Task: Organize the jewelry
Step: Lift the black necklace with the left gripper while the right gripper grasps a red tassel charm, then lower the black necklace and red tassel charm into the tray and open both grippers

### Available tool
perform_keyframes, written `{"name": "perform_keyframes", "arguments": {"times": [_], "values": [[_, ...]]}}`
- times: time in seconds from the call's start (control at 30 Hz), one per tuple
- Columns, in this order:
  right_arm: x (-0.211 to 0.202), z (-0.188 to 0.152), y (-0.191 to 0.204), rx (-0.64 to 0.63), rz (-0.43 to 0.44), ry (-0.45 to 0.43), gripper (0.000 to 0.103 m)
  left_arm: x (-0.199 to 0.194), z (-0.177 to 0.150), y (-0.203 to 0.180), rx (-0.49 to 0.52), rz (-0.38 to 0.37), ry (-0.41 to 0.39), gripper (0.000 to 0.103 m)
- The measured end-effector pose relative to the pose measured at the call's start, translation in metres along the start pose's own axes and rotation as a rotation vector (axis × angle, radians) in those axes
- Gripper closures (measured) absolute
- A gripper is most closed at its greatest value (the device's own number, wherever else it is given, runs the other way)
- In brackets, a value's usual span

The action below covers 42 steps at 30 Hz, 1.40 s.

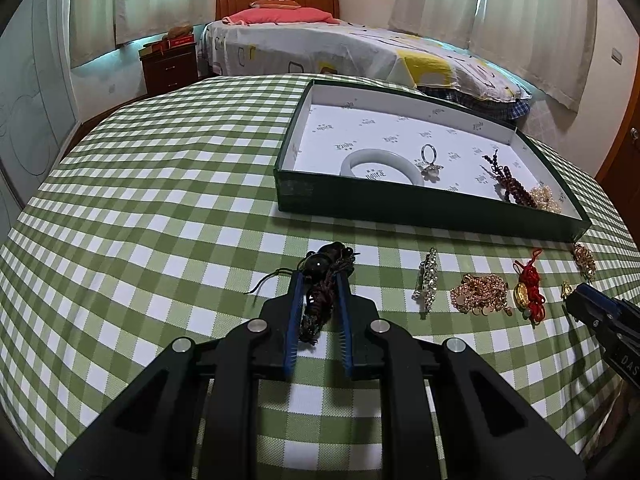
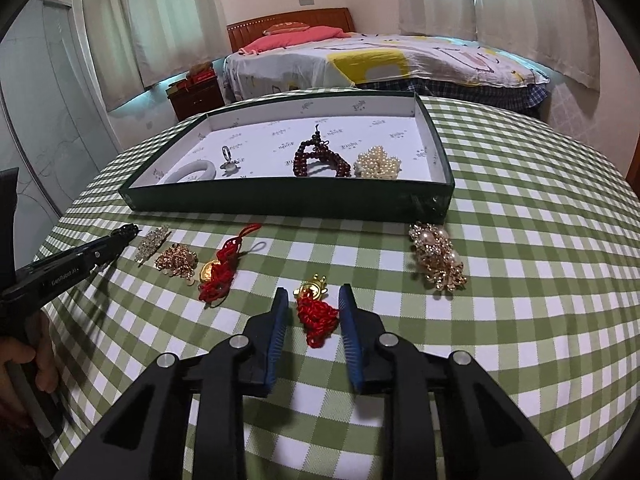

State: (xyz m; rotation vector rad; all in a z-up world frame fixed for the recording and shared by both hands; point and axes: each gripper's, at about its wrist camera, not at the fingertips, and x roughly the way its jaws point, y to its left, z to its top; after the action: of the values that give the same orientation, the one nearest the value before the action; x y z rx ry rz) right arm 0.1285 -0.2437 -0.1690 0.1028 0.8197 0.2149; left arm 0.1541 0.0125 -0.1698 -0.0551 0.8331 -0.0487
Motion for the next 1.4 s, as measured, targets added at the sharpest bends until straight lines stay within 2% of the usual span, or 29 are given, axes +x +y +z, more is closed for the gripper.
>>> {"name": "perform_keyframes", "arguments": {"times": [0.1, 0.17, 0.27, 0.83, 1.1, 1.4], "values": [[-0.002, -0.003, 0.001, -0.009, -0.005, -0.003, 0.076, 0.0, 0.0, 0.0, -0.002, -0.001, 0.0, 0.086], [-0.003, -0.004, 0.001, -0.014, -0.007, -0.003, 0.084, 0.0, 0.0, 0.0, -0.002, -0.001, 0.0, 0.086], [-0.005, -0.005, 0.001, -0.012, -0.006, -0.006, 0.087, -0.001, -0.001, 0.001, -0.008, -0.004, 0.0, 0.086], [-0.024, 0.012, 0.004, -0.016, 0.006, -0.102, 0.088, -0.028, 0.009, -0.003, -0.017, -0.043, -0.083, 0.087], [-0.035, 0.038, 0.007, -0.027, 0.015, -0.172, 0.088, -0.042, 0.036, -0.012, -0.008, -0.079, -0.141, 0.087], [-0.028, 0.084, 0.001, -0.044, -0.001, -0.247, 0.088, -0.028, 0.083, -0.032, 0.016, -0.109, -0.198, 0.087]]}}
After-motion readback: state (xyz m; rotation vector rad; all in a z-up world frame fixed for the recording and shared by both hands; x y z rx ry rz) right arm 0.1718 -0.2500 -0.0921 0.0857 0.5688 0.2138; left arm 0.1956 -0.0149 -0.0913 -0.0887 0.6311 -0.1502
